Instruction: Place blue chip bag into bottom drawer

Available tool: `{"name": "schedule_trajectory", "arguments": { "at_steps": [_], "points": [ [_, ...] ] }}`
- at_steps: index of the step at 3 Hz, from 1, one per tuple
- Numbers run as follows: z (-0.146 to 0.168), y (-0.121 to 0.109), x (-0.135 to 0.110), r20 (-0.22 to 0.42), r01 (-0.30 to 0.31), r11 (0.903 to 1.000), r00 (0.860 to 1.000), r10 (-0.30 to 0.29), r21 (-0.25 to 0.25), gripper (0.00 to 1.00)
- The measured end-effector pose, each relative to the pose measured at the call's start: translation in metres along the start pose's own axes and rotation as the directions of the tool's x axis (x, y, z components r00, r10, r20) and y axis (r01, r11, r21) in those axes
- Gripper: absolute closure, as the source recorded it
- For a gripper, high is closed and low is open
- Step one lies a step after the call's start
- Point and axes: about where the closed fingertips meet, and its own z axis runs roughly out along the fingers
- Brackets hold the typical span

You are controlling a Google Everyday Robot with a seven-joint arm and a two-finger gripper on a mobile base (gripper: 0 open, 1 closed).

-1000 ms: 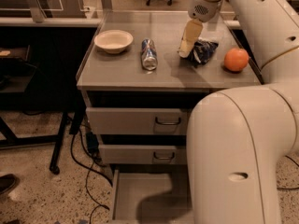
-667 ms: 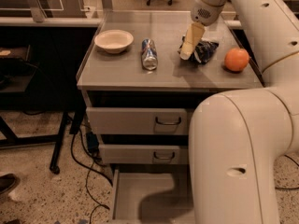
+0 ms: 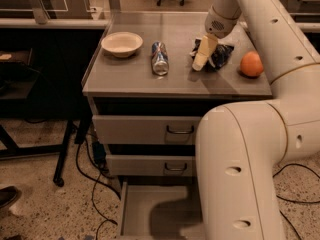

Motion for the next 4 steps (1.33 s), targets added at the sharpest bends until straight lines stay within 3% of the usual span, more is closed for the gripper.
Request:
{"name": "schedule_trajectory", "arguments": {
  "at_steps": [2,4],
  "points": [
    [0.018,-0.004,0.007,0.024,-0.034,0.9989,0.999,0.035,-0.032,0.00],
    [0.027,-0.015,-0.004,0.056,-0.033,0.9994,0.998,0.033,0.003,0.43]
  ]
}}
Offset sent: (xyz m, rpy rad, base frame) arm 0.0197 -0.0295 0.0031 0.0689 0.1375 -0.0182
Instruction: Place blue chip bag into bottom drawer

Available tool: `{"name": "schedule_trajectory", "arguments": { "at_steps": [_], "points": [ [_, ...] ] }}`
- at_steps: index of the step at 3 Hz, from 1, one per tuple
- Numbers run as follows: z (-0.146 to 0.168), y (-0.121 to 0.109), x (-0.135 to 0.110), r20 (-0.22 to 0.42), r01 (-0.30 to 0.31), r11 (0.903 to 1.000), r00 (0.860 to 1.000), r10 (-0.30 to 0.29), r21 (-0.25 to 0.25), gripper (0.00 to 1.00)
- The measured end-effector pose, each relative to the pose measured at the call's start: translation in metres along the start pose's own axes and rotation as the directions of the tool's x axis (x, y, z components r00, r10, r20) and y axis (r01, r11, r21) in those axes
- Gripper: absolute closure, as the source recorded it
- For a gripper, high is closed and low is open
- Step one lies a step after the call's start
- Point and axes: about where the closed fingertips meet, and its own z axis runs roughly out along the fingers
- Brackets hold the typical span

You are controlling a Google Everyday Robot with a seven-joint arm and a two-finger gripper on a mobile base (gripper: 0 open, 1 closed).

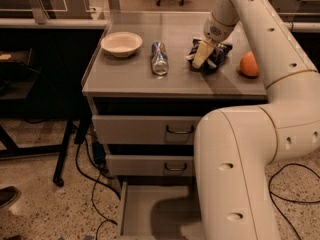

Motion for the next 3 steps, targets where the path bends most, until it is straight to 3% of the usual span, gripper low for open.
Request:
{"name": "schedule_trajectory", "arguments": {
  "at_steps": [2,3],
  "points": [
    [0.0083,-0.0052,-0.0059,0.016,0.001,0.9999,1.000,-0.001,0.014,0.89],
    [0.0030,-0.0049,-0.0076,0.016,0.001,0.9999,1.000,-0.001,0.014,1.00]
  ]
}}
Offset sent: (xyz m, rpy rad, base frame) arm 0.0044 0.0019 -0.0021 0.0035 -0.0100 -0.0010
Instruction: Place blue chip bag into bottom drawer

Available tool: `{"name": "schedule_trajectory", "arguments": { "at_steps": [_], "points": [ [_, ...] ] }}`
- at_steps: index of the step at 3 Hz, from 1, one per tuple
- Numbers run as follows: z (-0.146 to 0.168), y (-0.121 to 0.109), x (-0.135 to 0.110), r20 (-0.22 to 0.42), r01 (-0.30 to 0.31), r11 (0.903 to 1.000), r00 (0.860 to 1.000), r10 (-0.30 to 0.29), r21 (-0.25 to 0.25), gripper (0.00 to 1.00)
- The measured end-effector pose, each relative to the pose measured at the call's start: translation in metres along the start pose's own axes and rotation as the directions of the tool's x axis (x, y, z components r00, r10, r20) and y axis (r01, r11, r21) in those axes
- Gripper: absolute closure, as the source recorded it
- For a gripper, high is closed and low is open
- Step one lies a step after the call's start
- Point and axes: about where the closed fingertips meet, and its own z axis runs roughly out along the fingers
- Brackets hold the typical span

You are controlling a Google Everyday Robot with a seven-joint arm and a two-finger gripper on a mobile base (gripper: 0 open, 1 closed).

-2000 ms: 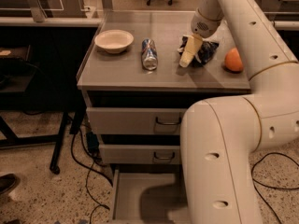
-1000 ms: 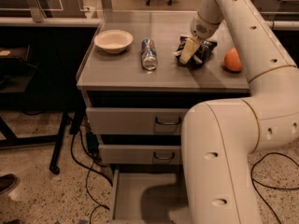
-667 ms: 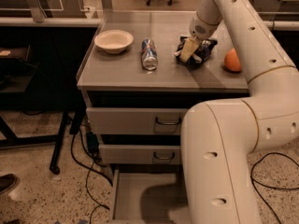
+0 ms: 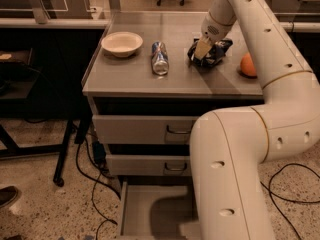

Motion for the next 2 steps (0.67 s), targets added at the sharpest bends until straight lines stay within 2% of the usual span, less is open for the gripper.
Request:
{"name": "schedule_trajectory", "arguments": {
  "at_steps": [1,2],
  "points": [
    [-0.002,0.000,-0.001,0.000,0.000,1.0000,1.000,0.000,0.000,1.00],
    [-0.027,-0.008,-0.013,0.065,0.006,0.9988,0.998,-0.009,0.049,1.00]
  ]
}}
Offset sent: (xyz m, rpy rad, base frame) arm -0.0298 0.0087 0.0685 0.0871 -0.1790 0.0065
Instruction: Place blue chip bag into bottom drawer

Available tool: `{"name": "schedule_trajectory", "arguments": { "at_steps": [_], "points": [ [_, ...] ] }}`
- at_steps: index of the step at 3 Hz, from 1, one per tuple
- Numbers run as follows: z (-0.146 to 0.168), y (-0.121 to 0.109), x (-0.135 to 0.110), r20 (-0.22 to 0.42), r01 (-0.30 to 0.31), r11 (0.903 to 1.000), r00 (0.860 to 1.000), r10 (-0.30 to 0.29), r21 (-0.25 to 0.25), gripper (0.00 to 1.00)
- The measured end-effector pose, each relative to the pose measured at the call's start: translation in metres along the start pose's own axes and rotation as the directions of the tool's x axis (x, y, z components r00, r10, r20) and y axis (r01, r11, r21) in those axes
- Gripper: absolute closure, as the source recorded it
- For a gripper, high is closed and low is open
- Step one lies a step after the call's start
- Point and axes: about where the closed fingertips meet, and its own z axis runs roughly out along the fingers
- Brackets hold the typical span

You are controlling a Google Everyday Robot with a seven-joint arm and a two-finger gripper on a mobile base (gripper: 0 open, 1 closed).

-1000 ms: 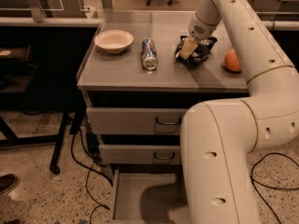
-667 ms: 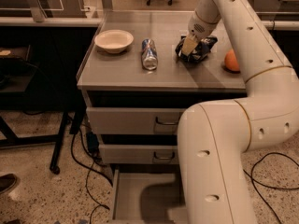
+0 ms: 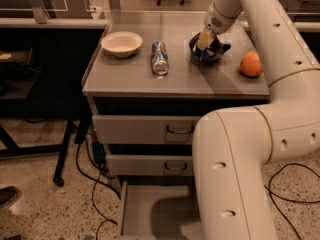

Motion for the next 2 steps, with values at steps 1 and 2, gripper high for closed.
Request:
{"name": "schedule_trajectory", "arguments": {
  "at_steps": [1,2],
  "points": [
    [-0.025,-0.004,-0.008,0.071,0.016,0.9996,0.997,-0.018,0.023,1.00],
    [-0.051,-0.001,-0.008,0.125,0.037,0.9990,0.991,-0.039,0.024,1.00]
  ]
}}
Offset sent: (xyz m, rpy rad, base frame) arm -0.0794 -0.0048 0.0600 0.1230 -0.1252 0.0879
